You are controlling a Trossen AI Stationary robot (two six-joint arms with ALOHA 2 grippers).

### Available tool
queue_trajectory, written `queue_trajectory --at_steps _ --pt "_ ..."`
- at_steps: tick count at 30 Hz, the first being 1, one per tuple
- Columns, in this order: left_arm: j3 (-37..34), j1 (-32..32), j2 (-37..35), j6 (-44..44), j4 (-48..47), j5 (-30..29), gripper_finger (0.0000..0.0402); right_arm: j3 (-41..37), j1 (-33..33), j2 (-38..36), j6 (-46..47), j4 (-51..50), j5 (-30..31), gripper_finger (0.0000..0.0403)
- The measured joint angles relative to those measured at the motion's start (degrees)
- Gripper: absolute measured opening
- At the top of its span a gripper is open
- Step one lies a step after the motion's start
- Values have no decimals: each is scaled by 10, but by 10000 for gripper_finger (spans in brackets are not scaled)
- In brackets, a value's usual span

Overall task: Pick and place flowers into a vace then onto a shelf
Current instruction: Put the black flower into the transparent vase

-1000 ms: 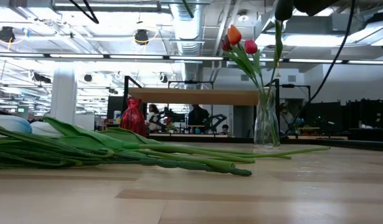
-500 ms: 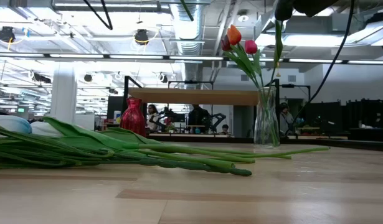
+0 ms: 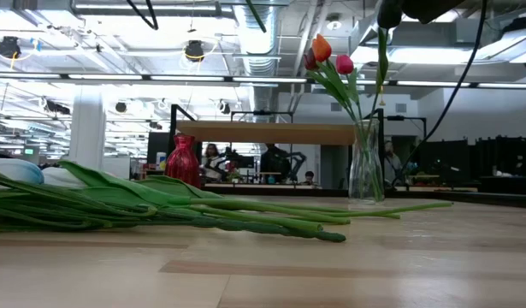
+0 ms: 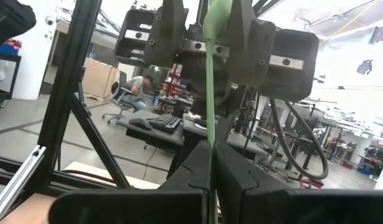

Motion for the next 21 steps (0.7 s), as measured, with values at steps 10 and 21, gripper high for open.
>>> queue_trajectory --at_steps 10,21 --pt "0 0 -1 0 -22 -4 140 0 0 0 0 0 1 1" --pt "0 0 -2 27 -34 -6 6 0 1 0 0 -5 0 1"
